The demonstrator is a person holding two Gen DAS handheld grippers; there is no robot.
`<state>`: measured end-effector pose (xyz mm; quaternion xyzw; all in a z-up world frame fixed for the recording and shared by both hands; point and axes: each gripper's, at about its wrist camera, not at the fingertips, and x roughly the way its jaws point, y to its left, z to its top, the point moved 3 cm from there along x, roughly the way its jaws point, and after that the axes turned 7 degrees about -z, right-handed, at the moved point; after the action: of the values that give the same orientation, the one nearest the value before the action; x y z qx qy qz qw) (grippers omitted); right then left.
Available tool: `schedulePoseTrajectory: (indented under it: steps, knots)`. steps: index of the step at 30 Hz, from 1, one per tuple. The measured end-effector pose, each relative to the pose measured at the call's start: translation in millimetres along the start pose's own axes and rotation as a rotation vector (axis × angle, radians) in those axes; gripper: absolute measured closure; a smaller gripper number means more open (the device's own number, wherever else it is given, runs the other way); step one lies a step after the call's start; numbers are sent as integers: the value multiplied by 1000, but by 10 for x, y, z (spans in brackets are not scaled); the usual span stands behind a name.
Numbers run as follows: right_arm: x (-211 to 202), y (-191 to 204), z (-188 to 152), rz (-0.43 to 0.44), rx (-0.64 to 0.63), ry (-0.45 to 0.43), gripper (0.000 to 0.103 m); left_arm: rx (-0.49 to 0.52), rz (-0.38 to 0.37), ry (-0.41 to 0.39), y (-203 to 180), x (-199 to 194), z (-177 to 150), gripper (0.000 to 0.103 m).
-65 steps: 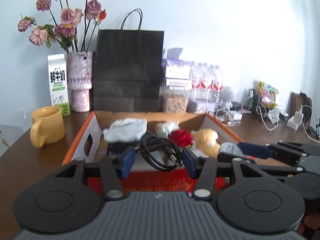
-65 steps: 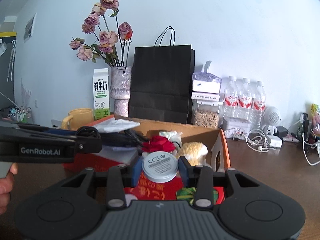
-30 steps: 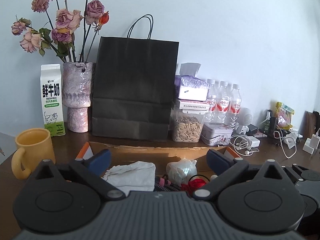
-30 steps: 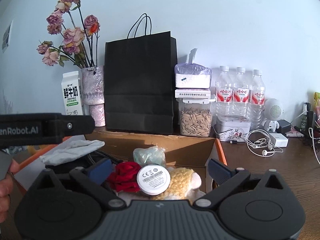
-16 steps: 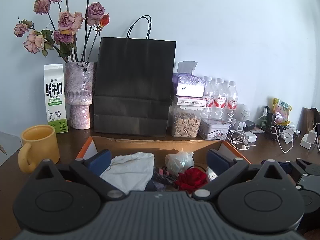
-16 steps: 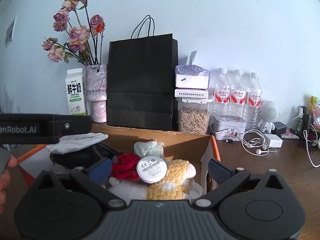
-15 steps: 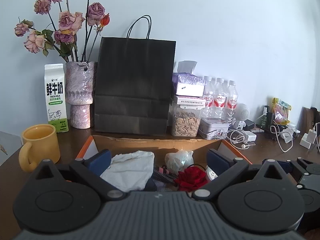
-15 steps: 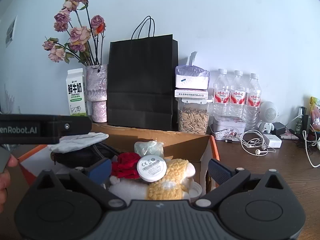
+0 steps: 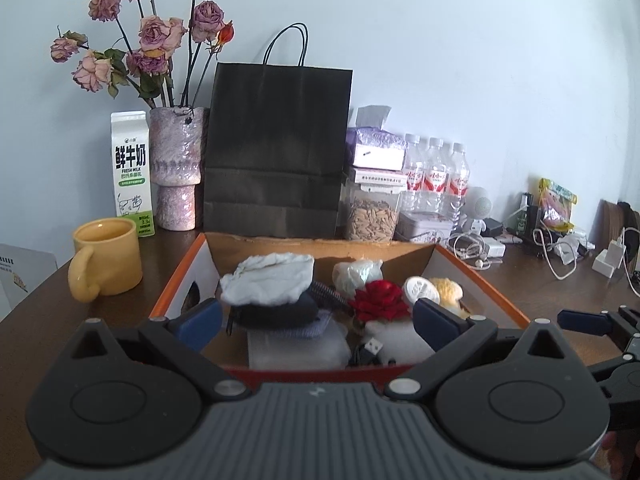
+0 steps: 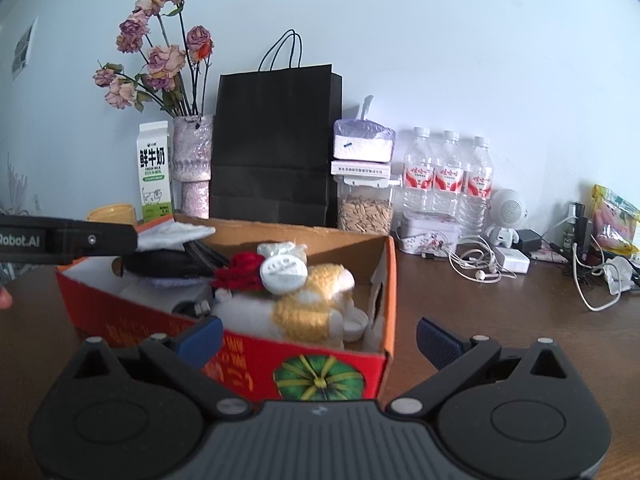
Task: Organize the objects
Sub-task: 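Withdraw both tools from the box back over the table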
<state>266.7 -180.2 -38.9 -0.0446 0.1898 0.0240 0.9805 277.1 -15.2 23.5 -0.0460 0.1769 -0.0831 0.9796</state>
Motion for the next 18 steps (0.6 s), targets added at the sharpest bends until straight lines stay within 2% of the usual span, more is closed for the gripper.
schedulePoseTrajectory:
  steps: [8, 18]
  knots:
    - [-151, -89, -267, 6, -23, 59, 0, 39, -20, 76, -125, -155, -307, 0]
    - [-139, -167, -406, 21, -15, 114, 0, 63, -17, 198, -195, -27, -608, 0]
